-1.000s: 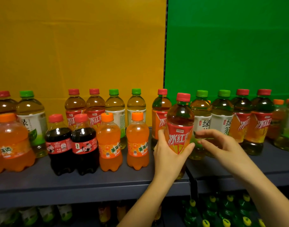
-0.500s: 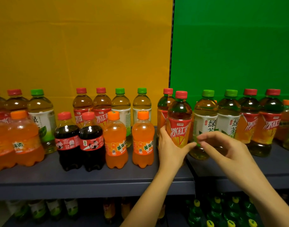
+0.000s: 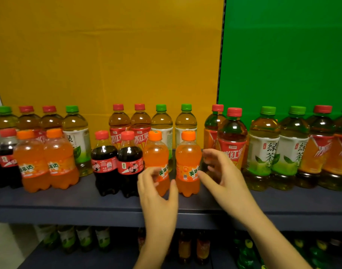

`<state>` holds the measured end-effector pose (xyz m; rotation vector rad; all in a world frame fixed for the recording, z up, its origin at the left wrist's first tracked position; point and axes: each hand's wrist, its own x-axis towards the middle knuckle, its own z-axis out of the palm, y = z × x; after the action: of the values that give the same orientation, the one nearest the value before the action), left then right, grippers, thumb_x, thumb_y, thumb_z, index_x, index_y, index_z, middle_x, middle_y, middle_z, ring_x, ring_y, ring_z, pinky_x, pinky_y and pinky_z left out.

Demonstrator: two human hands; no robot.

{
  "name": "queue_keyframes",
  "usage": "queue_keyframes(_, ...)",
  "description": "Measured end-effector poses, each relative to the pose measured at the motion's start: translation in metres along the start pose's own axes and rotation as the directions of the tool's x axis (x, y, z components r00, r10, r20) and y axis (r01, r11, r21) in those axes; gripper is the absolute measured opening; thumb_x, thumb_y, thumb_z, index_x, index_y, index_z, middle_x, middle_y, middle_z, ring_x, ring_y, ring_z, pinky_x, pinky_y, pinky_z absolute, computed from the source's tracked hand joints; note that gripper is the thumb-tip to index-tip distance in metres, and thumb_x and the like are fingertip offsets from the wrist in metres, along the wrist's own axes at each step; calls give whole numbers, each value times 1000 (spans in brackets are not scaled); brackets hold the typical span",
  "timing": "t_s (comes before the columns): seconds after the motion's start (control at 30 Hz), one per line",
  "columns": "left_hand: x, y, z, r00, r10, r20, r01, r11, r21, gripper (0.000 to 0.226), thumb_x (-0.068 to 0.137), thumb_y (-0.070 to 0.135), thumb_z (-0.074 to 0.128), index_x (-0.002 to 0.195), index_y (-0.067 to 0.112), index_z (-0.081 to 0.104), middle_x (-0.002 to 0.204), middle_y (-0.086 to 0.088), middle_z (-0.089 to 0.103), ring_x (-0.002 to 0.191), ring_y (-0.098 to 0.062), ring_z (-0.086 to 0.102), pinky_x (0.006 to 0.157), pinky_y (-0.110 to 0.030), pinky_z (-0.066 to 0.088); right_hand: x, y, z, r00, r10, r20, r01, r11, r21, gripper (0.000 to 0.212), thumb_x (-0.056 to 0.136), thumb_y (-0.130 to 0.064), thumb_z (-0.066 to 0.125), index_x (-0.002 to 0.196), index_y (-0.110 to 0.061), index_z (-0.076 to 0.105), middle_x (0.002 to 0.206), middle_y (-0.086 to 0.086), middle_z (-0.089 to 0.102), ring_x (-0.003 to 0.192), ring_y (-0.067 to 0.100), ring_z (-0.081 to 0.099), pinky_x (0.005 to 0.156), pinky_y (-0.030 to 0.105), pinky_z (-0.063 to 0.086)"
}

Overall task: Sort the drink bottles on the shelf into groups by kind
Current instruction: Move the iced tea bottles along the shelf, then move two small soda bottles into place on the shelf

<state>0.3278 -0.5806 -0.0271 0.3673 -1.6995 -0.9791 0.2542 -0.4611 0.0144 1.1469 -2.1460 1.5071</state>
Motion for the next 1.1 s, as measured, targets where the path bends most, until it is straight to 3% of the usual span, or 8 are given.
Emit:
queue_keyframes(0.1,17,-9,-9,999,-8,-31,9,1000,23,48,78,11,70,116,21,42,109,15,41,107,-10,46,86,-11,37,3,4,23,997,7,-72,-8,1000,-3,60,83,-26,66,134,-23,33,127,-12,40,116,-4,41,90,-3,30)
queue_keyframes(0.2,23,-11,-12,1000,-24,7,24,998,64,61,78,14,70,128,15,37,119,7,39,113,-7,42,86,-6,33,5,8,40,993,28,-114,-25,999,24,72,81,-27,67,138,-22,23,132,-12,32,126,3,35,98,10,31)
queue_keyframes(0.3,22,-9,-7,995,-45,93,36,995,93,73,78,15,69,137,14,26,133,-1,38,123,-12,39,100,-27,39,11,15,52,991,101,-91,-93,992,83,85,78,-29,71,141,-25,14,141,-5,33,128,12,40,104,32,40)
queue_keyframes(0.37,23,-8,-2,988,-90,127,79,993,88,79,79,16,69,141,12,20,141,-6,34,130,-19,37,105,-39,38,15,20,57,985,164,-59,-156,981,116,90,75,-32,73,141,-26,12,141,0,38,126,16,43,103,39,43)
queue_keyframes(0.5,30,-14,6,972,-159,171,142,984,108,81,81,19,67,142,9,15,142,-10,34,130,-24,37,106,-42,37,20,23,63,964,267,-3,-263,949,173,81,76,-30,73,138,-21,21,125,-1,49,109,14,52,90,28,45)
queue_keyframes(0.67,40,-25,14,964,-193,181,173,977,121,78,78,20,70,138,6,22,132,-14,45,121,-29,46,99,-45,43,22,23,64,949,315,3,-309,929,201,60,76,-31,72,122,-21,36,112,-5,52,101,12,54,80,23,43)
queue_keyframes(0.9,43,-27,15,962,-193,195,172,978,119,61,75,25,72,121,6,37,116,-13,52,108,-28,52,88,-39,46,16,17,63,943,328,-61,-303,919,252,56,74,-35,72,119,-22,41,109,-5,57,102,14,58,85,29,48)
queue_keyframes(1.1,39,-22,5,959,-134,251,119,990,75,63,69,36,75,115,13,39,110,-6,54,101,-22,54,84,-39,47,2,11,58,946,294,-135,-249,928,278,49,74,-35,72,113,-24,45,103,-12,59,95,5,58,79,21,47)
